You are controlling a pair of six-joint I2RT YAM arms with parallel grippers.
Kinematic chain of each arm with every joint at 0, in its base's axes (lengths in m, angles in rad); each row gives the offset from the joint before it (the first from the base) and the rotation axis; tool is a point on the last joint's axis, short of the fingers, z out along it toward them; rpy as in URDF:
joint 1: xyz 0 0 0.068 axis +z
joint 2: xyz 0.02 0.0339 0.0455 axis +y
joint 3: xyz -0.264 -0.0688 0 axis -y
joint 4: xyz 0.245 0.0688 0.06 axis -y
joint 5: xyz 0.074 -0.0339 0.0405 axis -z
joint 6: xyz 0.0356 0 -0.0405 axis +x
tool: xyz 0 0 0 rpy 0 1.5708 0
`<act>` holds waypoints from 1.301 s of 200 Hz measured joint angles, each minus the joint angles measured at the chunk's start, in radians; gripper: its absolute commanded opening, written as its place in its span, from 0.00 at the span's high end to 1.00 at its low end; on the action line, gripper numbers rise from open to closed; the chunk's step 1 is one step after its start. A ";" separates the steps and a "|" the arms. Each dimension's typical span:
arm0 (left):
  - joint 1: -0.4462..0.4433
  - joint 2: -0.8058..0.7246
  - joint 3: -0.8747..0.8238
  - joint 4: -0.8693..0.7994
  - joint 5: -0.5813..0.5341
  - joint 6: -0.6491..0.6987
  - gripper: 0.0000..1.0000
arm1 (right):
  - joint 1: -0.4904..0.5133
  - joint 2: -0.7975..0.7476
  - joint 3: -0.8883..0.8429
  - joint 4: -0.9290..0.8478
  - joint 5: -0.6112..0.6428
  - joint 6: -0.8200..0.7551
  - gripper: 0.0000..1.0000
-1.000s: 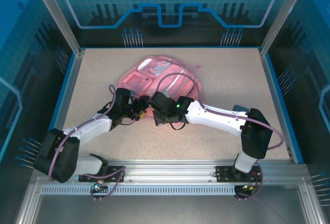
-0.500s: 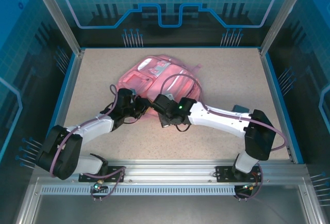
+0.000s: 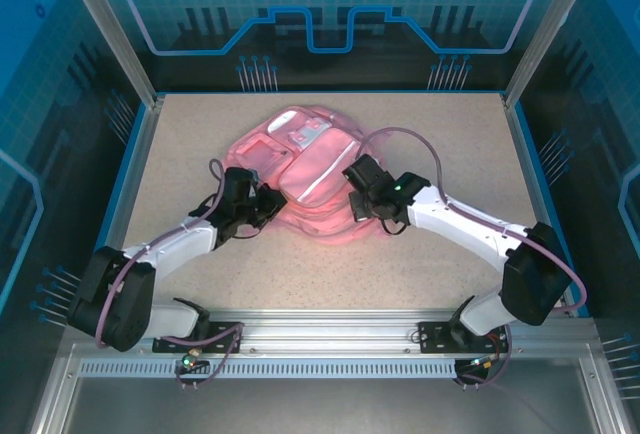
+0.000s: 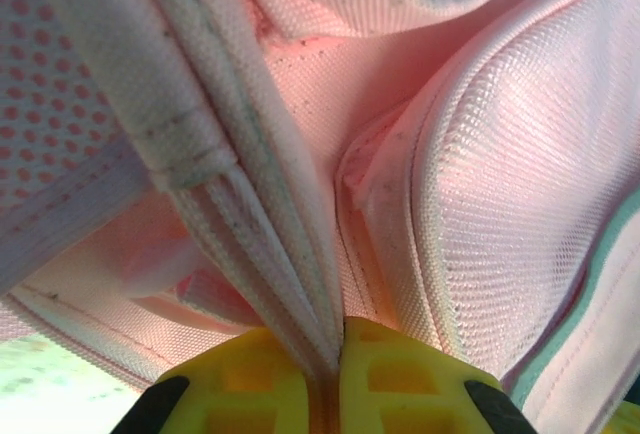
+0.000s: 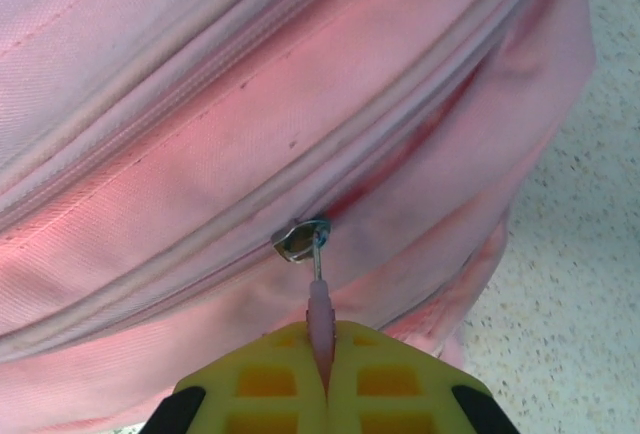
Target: Pack the student bag
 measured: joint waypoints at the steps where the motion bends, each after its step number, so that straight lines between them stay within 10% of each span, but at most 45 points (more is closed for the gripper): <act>1: 0.004 0.000 0.002 -0.005 0.000 0.008 0.83 | 0.000 0.000 0.000 0.002 -0.004 -0.004 1.00; 51: 0.164 -0.063 0.047 -0.221 -0.072 0.141 0.39 | 0.037 0.109 0.044 0.124 -0.259 -0.163 1.00; 93: 0.235 -0.219 0.062 -0.393 -0.110 0.175 0.29 | 0.129 0.295 0.210 0.216 -0.431 -0.239 1.00; 214: 0.238 -0.302 0.000 -0.372 -0.004 0.010 0.43 | 0.179 0.438 0.355 0.316 -0.532 -0.217 1.00; 260: 0.238 -0.267 -0.029 -0.298 0.020 -0.037 0.73 | 0.180 0.438 0.351 0.321 -0.532 -0.214 1.00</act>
